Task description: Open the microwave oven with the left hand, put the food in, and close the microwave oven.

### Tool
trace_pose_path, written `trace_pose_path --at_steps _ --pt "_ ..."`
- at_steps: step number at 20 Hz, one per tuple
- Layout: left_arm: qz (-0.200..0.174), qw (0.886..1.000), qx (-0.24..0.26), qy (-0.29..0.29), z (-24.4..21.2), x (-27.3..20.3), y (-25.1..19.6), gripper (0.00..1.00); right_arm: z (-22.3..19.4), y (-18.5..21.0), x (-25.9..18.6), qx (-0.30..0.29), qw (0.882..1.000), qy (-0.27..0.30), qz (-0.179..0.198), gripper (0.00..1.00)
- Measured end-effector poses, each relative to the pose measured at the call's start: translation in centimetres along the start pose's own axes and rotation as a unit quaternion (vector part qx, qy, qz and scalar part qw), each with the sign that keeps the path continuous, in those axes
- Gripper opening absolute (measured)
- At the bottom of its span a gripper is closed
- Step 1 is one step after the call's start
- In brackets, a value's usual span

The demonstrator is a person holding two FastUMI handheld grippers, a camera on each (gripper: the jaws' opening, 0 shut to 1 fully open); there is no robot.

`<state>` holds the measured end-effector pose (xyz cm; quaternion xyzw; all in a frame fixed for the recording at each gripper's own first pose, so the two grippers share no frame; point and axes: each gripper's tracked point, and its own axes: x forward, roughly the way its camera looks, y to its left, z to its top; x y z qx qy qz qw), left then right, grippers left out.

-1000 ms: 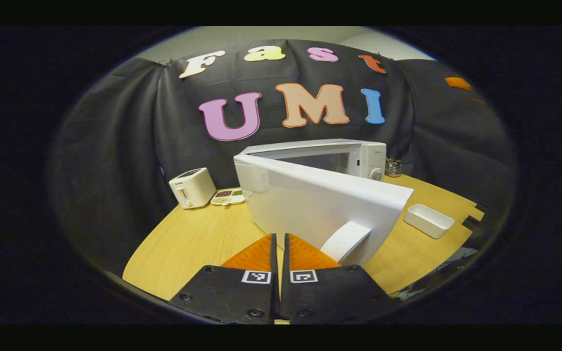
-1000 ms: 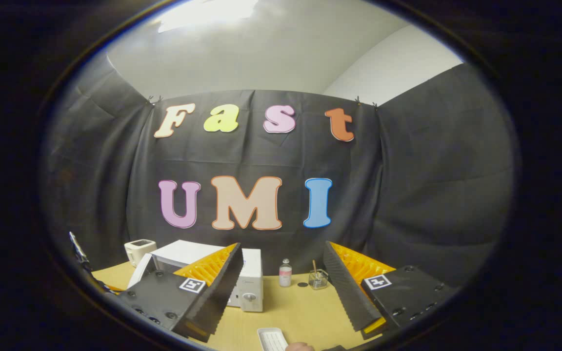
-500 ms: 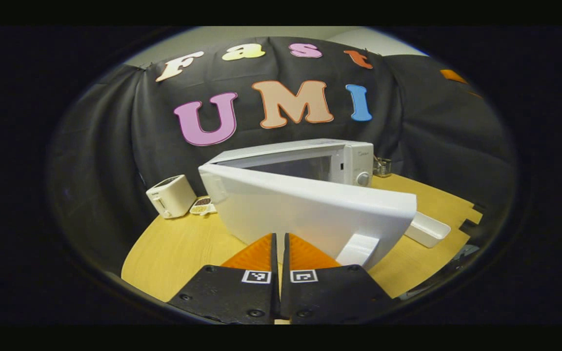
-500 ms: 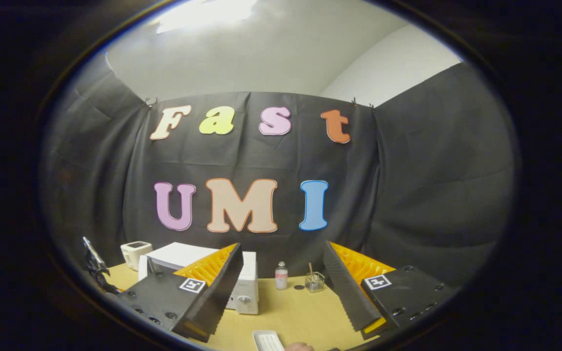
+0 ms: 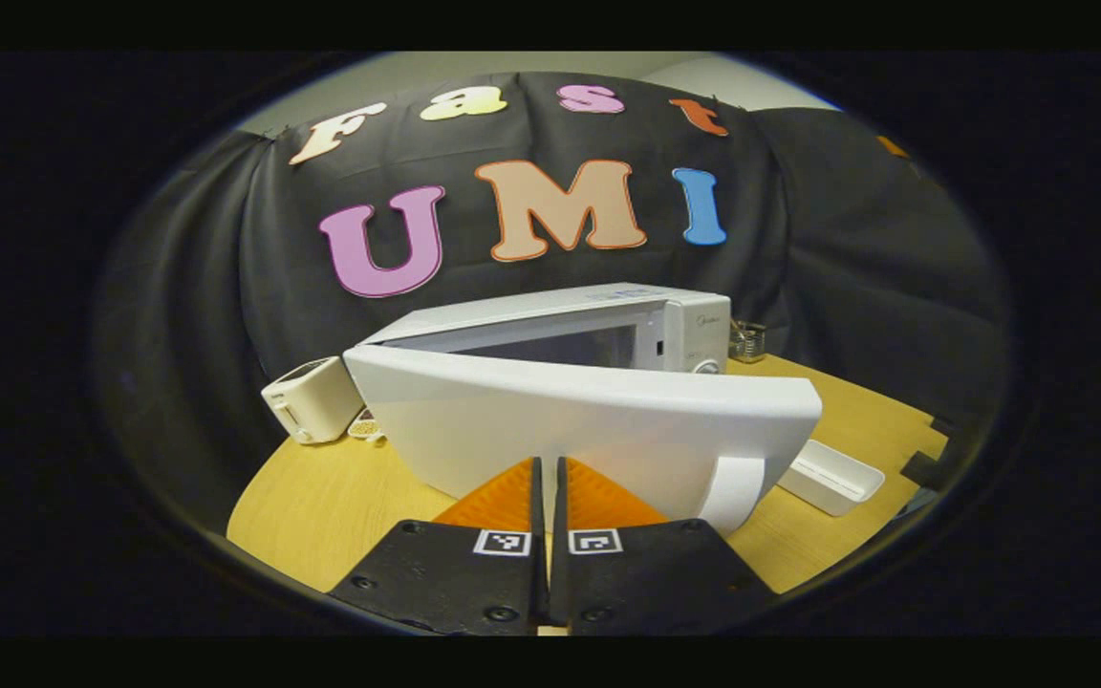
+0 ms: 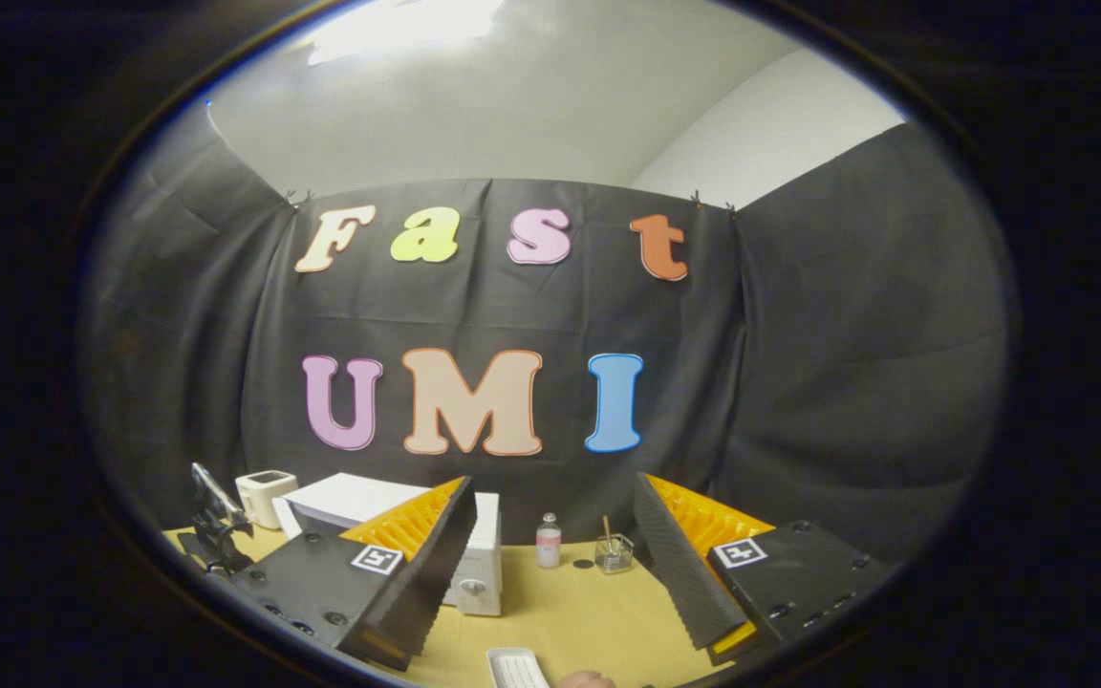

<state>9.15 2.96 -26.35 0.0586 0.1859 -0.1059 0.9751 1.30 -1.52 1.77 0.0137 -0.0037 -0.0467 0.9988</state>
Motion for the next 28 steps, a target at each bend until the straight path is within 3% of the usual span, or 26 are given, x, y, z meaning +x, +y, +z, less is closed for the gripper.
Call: trace_pose_path --at_steps 3,4,5,18,28 --pt "-0.001 1.0 0.002 -0.004 0.6 1.5 -0.7 0.02 -0.3 -0.4 0.3 0.002 1.0 0.003 0.001 0.95" --pt "0.002 1.0 0.001 -0.006 0.8 2.0 -0.8 0.0 -0.4 -0.5 0.4 0.001 1.0 0.004 0.001 1.0" --pt "0.002 1.0 -0.005 -0.005 0.9 2.5 -1.0 0.0 -0.4 -0.6 0.6 0.0 1.0 0.004 0.001 0.95" --pt "0.008 1.0 0.015 -0.011 3.1 9.5 -1.7 0.0 -1.6 -1.6 1.6 0.005 1.0 0.013 0.004 0.95" --pt "0.009 1.0 0.026 -0.013 3.4 12.1 -1.9 0.0 -2.6 -1.0 1.2 0.01 1.0 0.014 0.008 0.95"
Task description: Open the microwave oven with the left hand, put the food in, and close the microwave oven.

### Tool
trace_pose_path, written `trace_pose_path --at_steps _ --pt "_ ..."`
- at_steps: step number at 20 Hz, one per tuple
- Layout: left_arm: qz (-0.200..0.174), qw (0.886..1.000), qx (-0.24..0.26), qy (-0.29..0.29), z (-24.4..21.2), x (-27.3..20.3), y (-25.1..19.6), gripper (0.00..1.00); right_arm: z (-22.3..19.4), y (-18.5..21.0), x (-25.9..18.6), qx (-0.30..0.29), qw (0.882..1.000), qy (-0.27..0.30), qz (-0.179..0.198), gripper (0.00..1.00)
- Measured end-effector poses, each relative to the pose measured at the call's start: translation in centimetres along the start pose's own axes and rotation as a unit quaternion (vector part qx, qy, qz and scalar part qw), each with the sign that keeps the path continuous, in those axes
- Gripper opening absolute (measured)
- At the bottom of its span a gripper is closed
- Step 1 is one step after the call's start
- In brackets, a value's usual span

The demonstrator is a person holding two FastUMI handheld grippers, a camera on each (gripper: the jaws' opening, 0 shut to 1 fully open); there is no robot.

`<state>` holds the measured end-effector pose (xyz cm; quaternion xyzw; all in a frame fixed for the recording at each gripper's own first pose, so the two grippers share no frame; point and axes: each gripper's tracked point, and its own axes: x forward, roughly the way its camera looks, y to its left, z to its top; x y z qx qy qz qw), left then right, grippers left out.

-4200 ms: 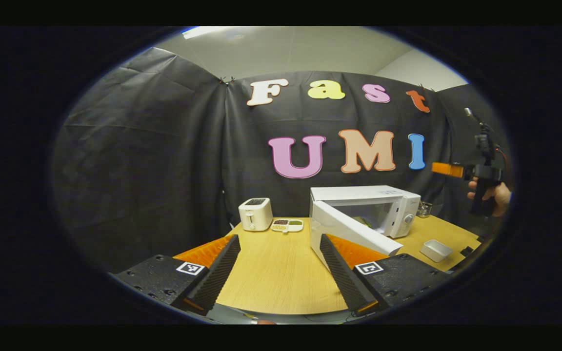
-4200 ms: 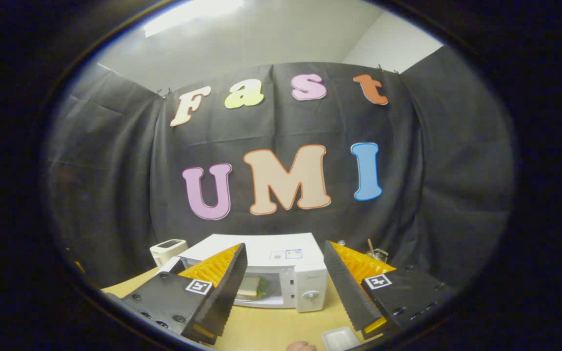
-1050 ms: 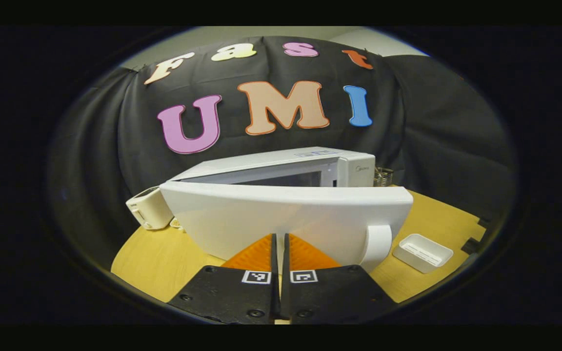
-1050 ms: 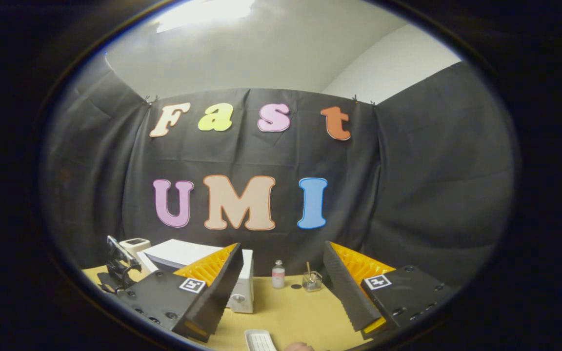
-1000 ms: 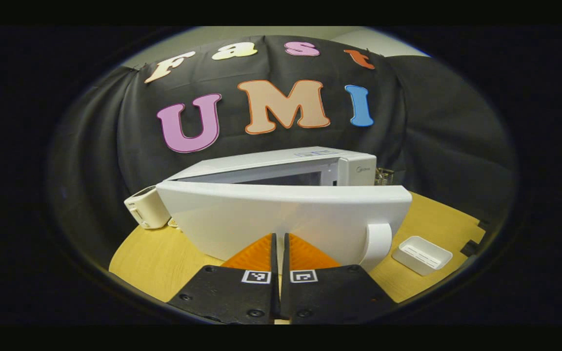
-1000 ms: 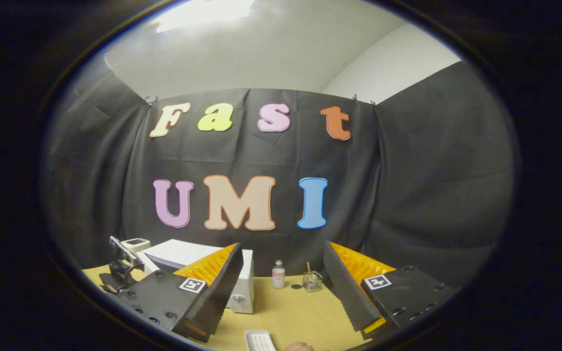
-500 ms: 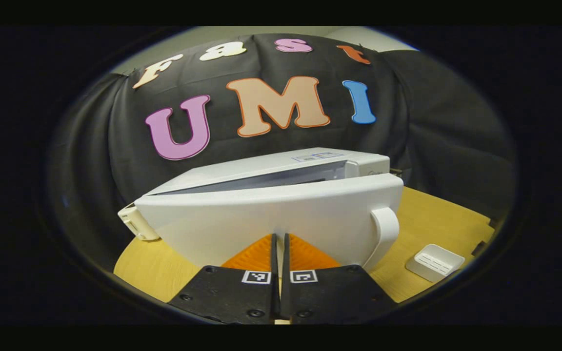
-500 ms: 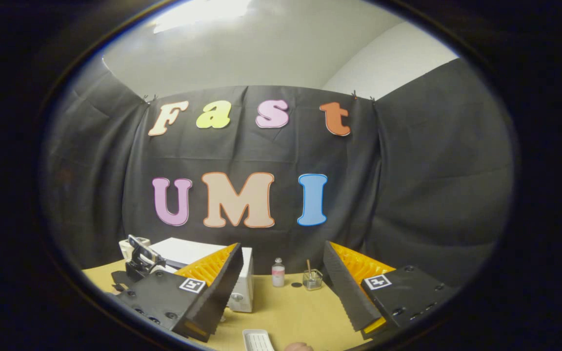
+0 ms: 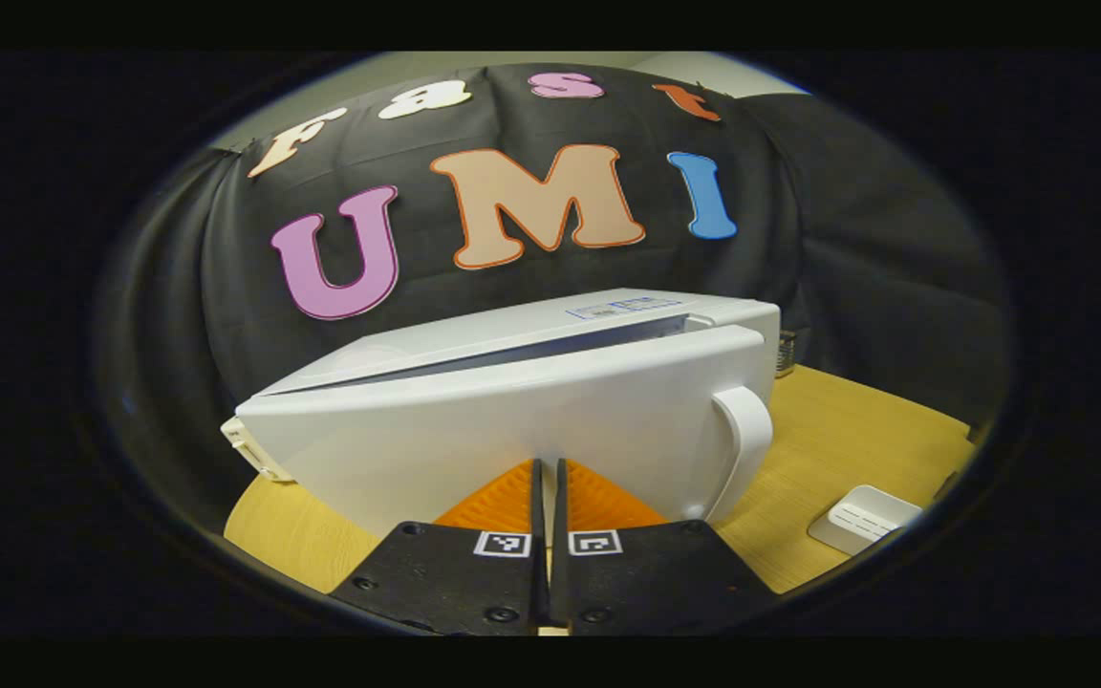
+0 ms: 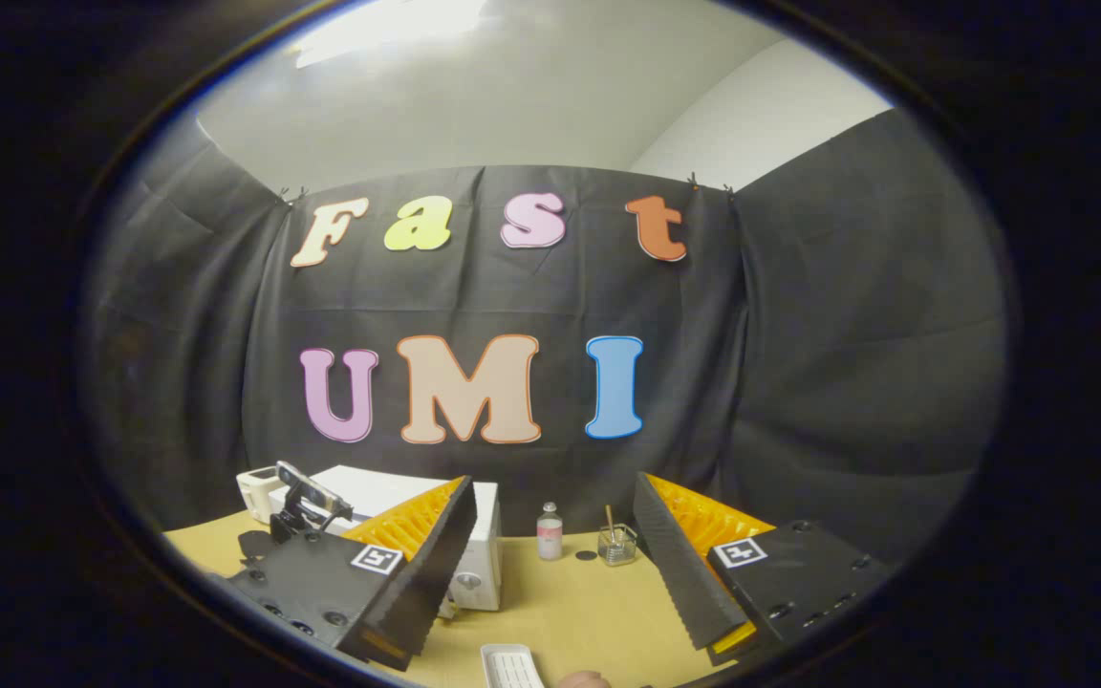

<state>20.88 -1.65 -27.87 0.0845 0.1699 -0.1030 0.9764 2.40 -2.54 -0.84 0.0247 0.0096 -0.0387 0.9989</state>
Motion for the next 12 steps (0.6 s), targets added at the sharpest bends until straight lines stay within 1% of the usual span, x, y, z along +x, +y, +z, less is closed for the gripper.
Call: trace_pose_path --at_steps 4,5,6,7,8,9,12 --pt "0.011 1.0 -0.017 -0.008 0.9 1.4 0.6 0.0 -1.0 0.6 -0.1 0.0 1.0 0.009 0.01 0.95" --pt "0.017 1.0 -0.023 0.001 0.7 1.7 0.9 0.0 -1.3 0.8 -0.2 0.001 1.0 0.013 0.012 0.95" --pt "0.022 0.999 -0.037 0.002 0.6 1.6 0.9 0.0 -1.4 0.9 -0.2 0.002 1.0 0.016 0.013 0.95" --pt "0.021 0.998 -0.051 -0.007 0.9 1.8 0.7 0.02 -1.5 1.0 -0.2 0.001 1.0 0.016 0.013 0.95" --pt "0.022 0.998 -0.052 -0.001 0.8 1.9 0.6 0.0 -1.5 1.1 -0.1 0.001 1.0 0.016 0.014 0.95" --pt "0.026 0.998 -0.05 0.0 0.8 2.0 0.6 0.0 -1.5 1.2 0.0 0.001 1.0 0.015 0.015 0.95" --pt "0.029 0.997 -0.065 -0.006 0.5 2.3 0.7 0.0 -1.8 1.5 -0.1 -0.002 1.0 0.018 0.021 0.95"
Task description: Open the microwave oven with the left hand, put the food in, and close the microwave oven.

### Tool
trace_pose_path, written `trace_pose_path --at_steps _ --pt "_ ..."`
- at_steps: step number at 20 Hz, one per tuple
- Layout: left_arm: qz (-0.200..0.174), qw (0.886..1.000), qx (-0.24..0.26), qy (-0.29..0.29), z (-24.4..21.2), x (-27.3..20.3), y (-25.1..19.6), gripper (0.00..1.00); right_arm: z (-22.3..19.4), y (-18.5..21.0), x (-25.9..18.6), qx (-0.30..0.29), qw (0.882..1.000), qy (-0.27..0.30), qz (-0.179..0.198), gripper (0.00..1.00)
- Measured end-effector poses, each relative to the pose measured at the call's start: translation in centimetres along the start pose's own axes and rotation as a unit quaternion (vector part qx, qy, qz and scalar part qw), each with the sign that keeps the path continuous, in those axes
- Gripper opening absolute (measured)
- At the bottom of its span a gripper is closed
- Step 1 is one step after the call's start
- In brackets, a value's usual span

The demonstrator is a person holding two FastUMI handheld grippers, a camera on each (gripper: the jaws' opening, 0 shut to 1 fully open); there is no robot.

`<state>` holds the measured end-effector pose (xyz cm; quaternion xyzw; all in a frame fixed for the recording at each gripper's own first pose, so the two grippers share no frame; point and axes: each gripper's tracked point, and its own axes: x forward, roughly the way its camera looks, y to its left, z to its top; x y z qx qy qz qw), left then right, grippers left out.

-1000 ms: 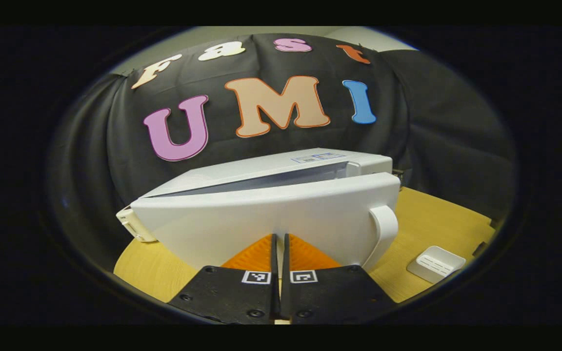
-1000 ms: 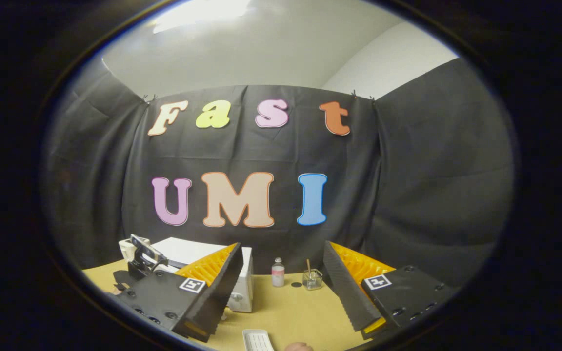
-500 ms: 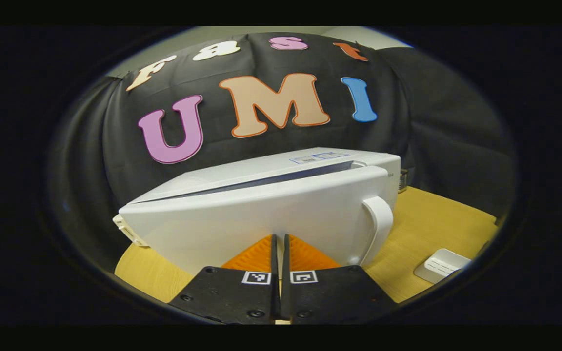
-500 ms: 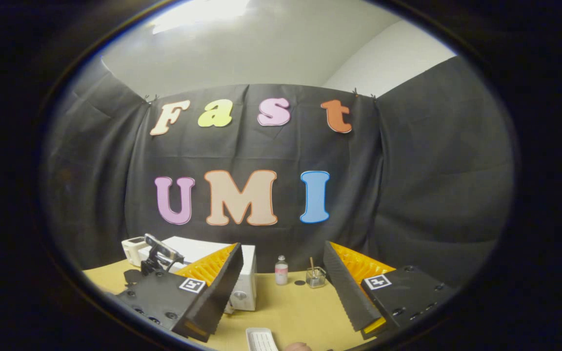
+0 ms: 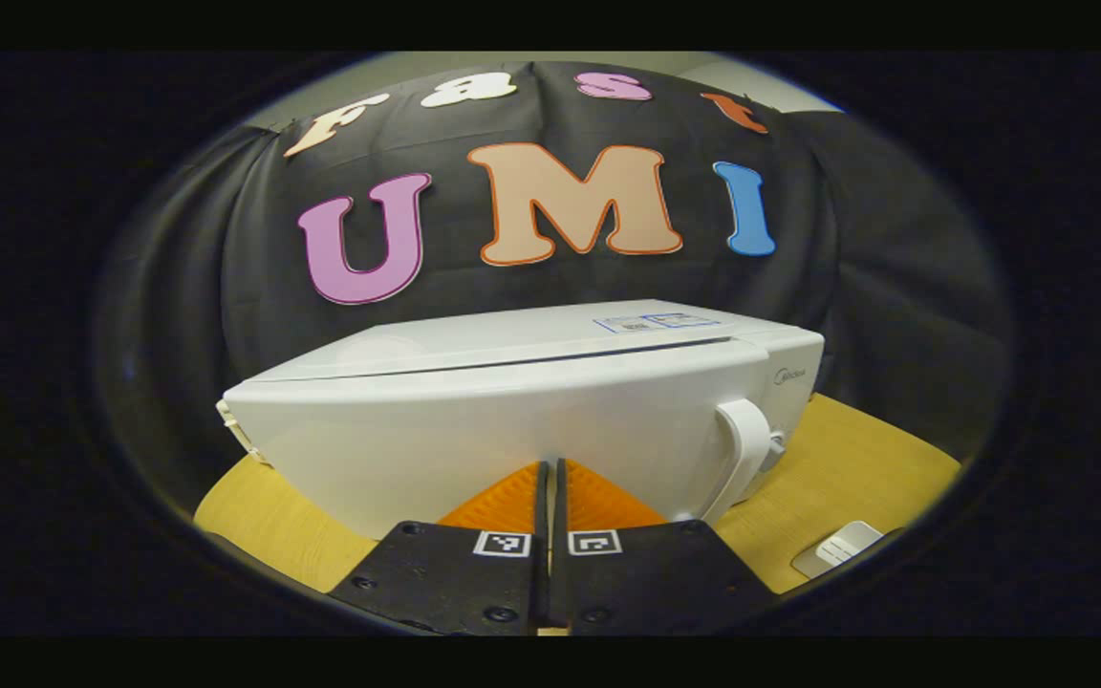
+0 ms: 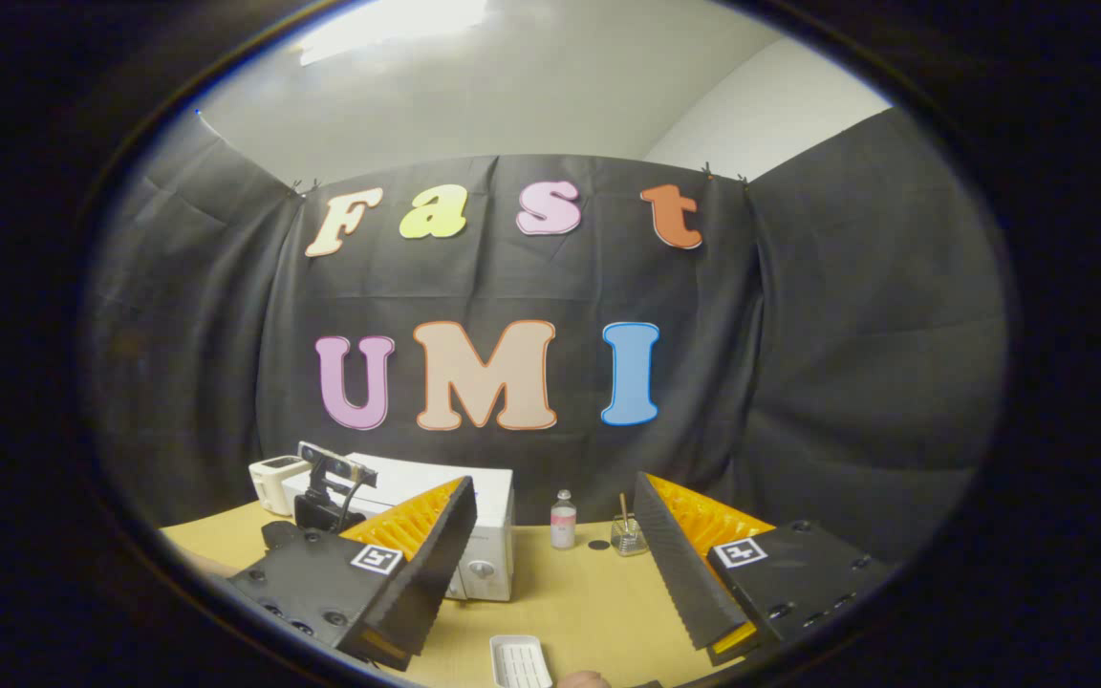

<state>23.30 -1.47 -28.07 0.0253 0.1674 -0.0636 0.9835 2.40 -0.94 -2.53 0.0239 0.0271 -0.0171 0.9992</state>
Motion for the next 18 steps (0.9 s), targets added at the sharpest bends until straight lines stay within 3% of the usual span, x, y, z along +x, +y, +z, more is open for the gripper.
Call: trace_pose_path --at_steps 3,6,12,13,14,15,17,18 --pt "0.006 1.0 -0.023 0.013 -0.8 0.7 -0.1 0.0 -0.5 0.4 -0.1 -0.003 1.0 0.005 0.006 0.95" --pt "0.005 1.0 0.001 0.025 -0.5 0.5 -0.7 0.0 -1.0 0.7 -0.5 0.001 1.0 0.012 0.01 0.96" --pt "-0.03 0.999 0.009 -0.038 4.9 -4.7 -1.6 0.02 -1.6 1.4 -0.7 0.005 1.0 0.02 0.019 0.95" --pt "-0.029 0.998 0.013 -0.056 6.2 -6.3 -1.2 0.06 -1.6 1.6 -0.7 0.008 1.0 0.02 0.022 0.95" --pt "-0.038 0.997 0.011 -0.073 7.6 -7.6 -1.4 0.19 -1.7 1.7 -0.7 0.007 0.999 0.019 0.025 0.96" --pt "-0.045 0.995 0.004 -0.085 8.5 -9.1 -1.6 0.24 -1.7 1.9 -0.7 0.004 0.999 0.019 0.03 0.95" --pt "-0.046 0.993 -0.008 -0.106 10.4 -11.9 -1.3 0.55 -1.9 2.3 -0.8 0.002 0.999 0.021 0.041 0.95" --pt "-0.048 0.992 -0.008 -0.113 11.2 -13.2 -1.1 0.84 -1.9 2.4 -0.9 0.004 0.999 0.02 0.047 0.96"
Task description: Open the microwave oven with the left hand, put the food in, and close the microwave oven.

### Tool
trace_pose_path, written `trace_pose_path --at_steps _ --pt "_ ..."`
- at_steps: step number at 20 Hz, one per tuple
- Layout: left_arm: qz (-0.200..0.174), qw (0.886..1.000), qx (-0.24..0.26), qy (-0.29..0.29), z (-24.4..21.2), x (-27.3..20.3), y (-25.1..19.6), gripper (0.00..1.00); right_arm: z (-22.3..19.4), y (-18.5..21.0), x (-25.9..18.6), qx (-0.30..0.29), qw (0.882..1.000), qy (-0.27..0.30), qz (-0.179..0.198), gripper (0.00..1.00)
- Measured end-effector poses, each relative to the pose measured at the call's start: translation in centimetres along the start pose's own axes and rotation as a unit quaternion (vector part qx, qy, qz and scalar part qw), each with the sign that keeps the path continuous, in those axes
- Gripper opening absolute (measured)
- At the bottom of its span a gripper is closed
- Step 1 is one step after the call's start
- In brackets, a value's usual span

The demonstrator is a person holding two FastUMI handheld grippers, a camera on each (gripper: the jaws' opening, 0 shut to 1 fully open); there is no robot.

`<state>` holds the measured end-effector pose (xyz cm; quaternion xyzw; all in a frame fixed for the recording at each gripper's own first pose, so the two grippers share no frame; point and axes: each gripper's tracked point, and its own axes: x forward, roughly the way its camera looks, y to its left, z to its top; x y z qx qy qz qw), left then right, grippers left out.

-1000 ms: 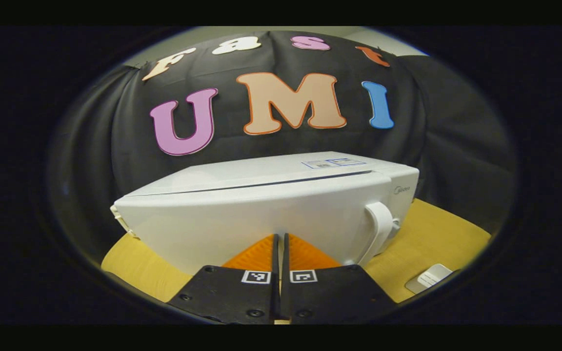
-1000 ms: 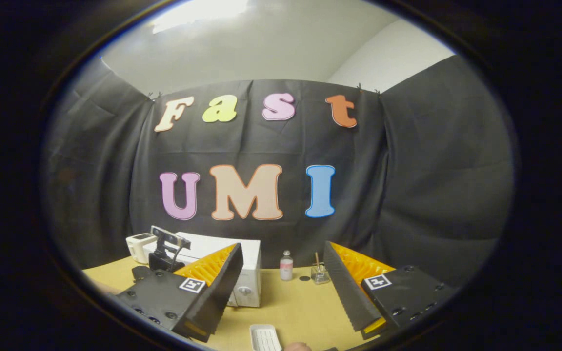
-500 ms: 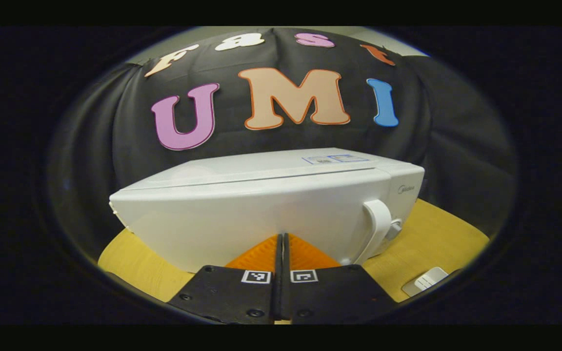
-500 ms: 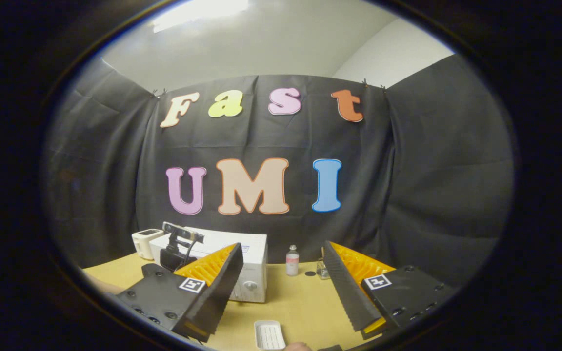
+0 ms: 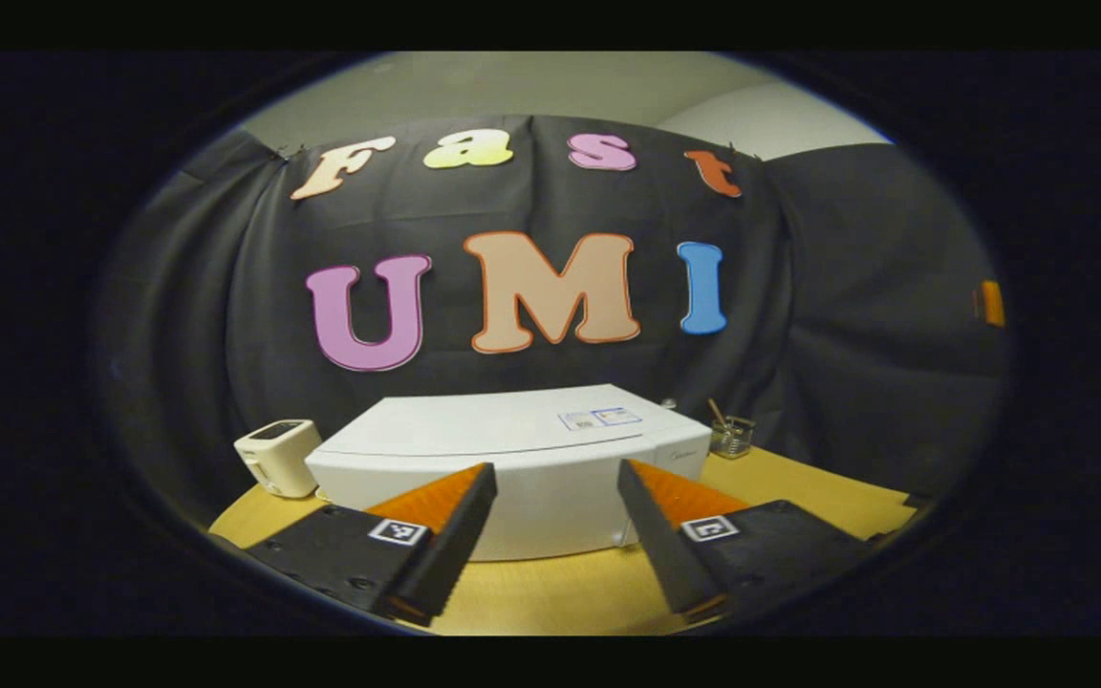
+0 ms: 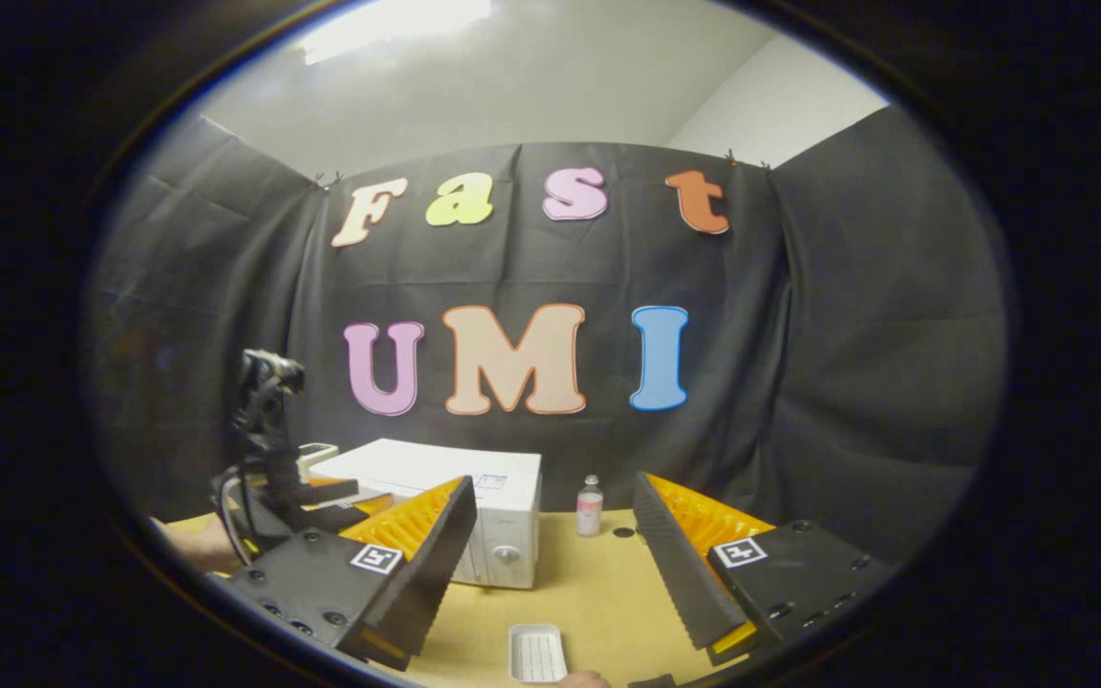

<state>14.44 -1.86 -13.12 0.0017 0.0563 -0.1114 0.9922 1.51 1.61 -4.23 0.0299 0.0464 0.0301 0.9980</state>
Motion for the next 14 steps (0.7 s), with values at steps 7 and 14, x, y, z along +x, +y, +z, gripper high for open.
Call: trace_pose_path --at_steps 7,14 --pt "0.03 0.999 -0.009 -0.024 5.3 -7.6 0.7 1.0 0.0 0.6 0.2 0.013 1.0 -0.002 0.023 0.95" --pt "0.045 0.998 -0.018 -0.045 8.6 -12.3 0.3 0.97 -0.4 0.8 0.4 0.024 0.999 -0.002 0.033 0.95"
